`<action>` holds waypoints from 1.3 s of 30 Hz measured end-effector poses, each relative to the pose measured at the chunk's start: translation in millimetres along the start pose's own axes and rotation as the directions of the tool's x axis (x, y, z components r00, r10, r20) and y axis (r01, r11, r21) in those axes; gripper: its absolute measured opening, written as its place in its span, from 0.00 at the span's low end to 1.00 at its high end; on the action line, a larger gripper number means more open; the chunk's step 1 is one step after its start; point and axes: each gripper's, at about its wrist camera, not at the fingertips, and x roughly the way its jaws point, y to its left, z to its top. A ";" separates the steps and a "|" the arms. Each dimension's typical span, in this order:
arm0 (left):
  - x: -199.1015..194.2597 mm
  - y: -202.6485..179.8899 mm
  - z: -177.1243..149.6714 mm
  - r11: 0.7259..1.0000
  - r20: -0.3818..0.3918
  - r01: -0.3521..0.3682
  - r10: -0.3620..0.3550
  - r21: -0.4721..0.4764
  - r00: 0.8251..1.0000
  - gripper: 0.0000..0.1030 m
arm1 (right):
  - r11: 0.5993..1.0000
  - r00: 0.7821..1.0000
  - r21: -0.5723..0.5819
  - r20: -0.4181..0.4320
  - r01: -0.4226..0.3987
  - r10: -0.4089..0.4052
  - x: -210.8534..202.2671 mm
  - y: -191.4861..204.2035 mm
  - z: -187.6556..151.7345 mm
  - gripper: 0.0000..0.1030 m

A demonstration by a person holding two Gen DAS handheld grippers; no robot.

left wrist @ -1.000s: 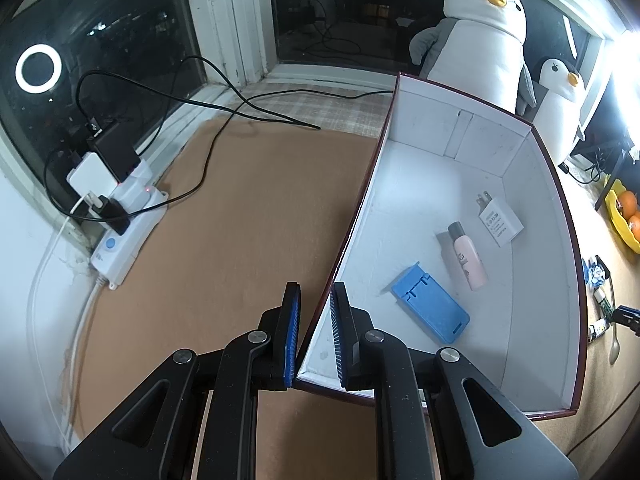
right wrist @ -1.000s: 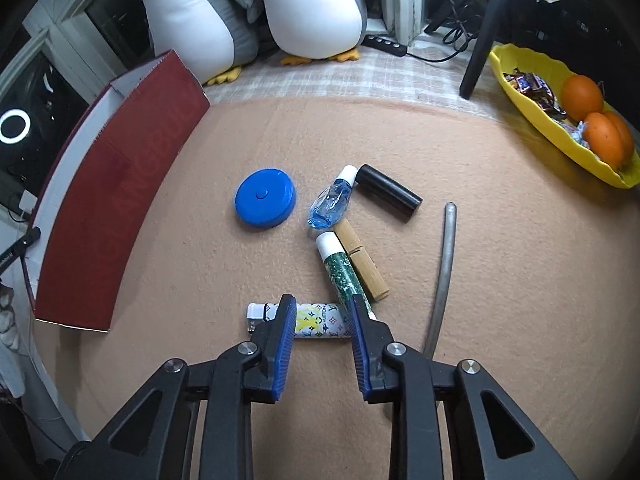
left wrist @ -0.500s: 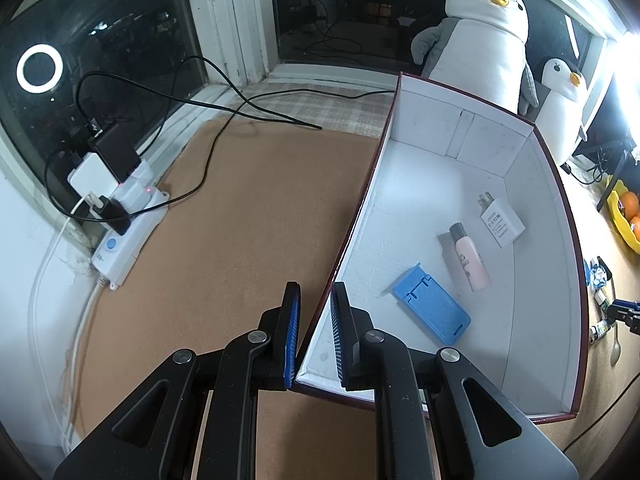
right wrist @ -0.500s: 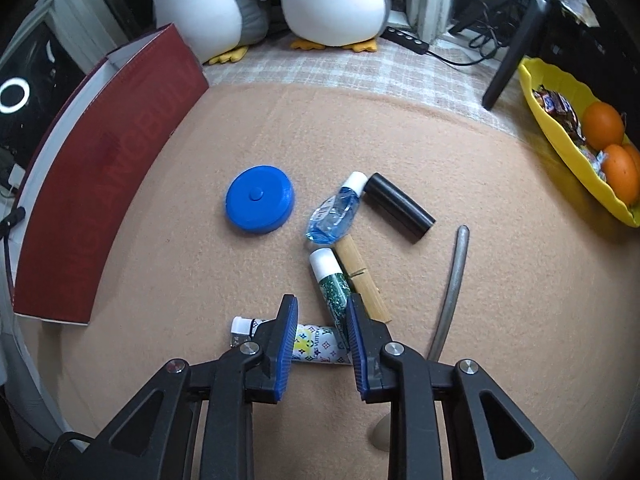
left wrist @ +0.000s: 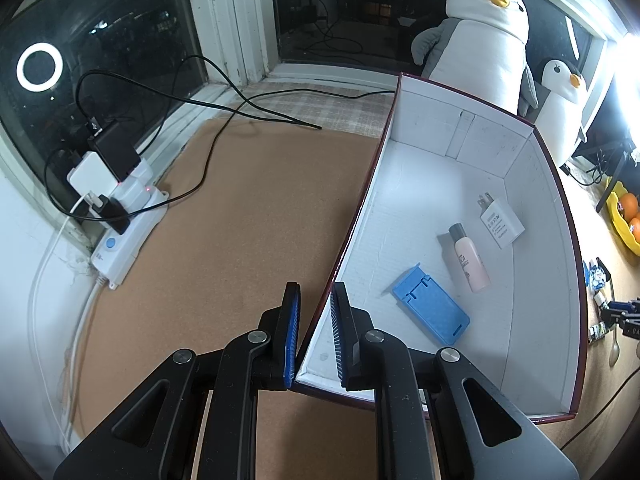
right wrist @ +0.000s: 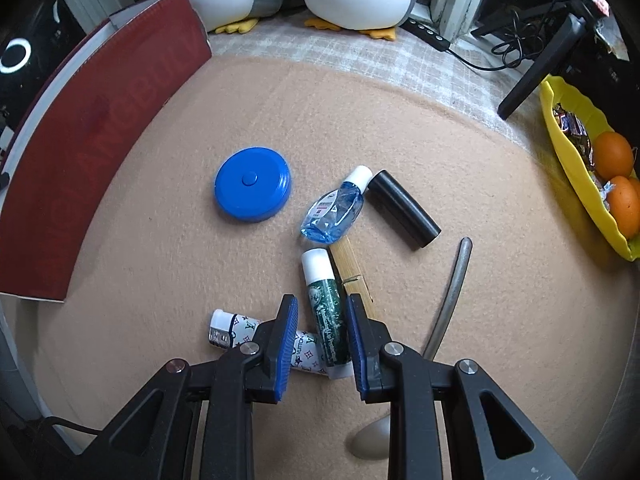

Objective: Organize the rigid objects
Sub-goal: 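Move the right tool to the green lip balm tube and grasp it, then carry the green lip balm tube into the box and open the right tool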

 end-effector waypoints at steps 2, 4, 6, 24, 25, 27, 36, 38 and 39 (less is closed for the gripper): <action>-0.1 -0.2 0.3 1.000 -0.001 0.001 -0.001 0.001 1.000 0.13 | 1.000 1.000 -0.009 -0.012 -0.013 0.013 1.7 3.1 -2.3 0.22; -0.2 -0.7 0.1 1.000 -0.001 0.000 0.000 0.002 1.000 0.13 | 1.000 1.000 -0.022 -0.019 -0.009 0.009 3.8 8.0 -5.1 0.22; -0.1 -0.1 0.2 1.000 0.000 0.000 0.000 0.002 1.000 0.13 | 1.000 1.000 -0.013 -0.014 -0.006 0.006 3.3 7.8 -4.3 0.20; 0.3 -2.4 1.1 1.000 0.001 0.007 -0.007 -0.009 1.000 0.14 | 0.993 0.993 0.090 0.097 -0.078 0.069 -43.2 10.7 -4.2 0.13; 0.1 -2.6 1.1 1.000 0.001 0.007 -0.007 -0.009 1.000 0.14 | 0.992 0.991 0.091 0.114 -0.085 0.075 -50.6 13.4 -3.7 0.13; 0.2 -3.4 1.7 1.000 0.001 0.010 -0.009 -0.010 1.000 0.13 | 0.991 0.985 0.083 0.146 -0.104 0.091 -63.7 23.2 -0.7 0.13; 1.4 -2.4 2.1 0.999 0.006 0.031 -0.031 -0.019 1.000 0.14 | 0.979 0.950 -0.072 0.237 -0.192 0.204 -109.1 113.3 15.0 0.13; 1.5 -1.6 2.0 0.999 0.008 0.035 -0.034 -0.020 0.999 0.14 | 0.973 0.945 -0.116 0.242 -0.198 0.221 -112.6 136.1 18.0 0.13; 1.6 -1.7 1.9 0.999 0.009 0.036 -0.036 -0.019 0.999 0.14 | 0.970 0.943 -0.137 0.242 -0.199 0.228 -114.0 147.4 18.9 0.13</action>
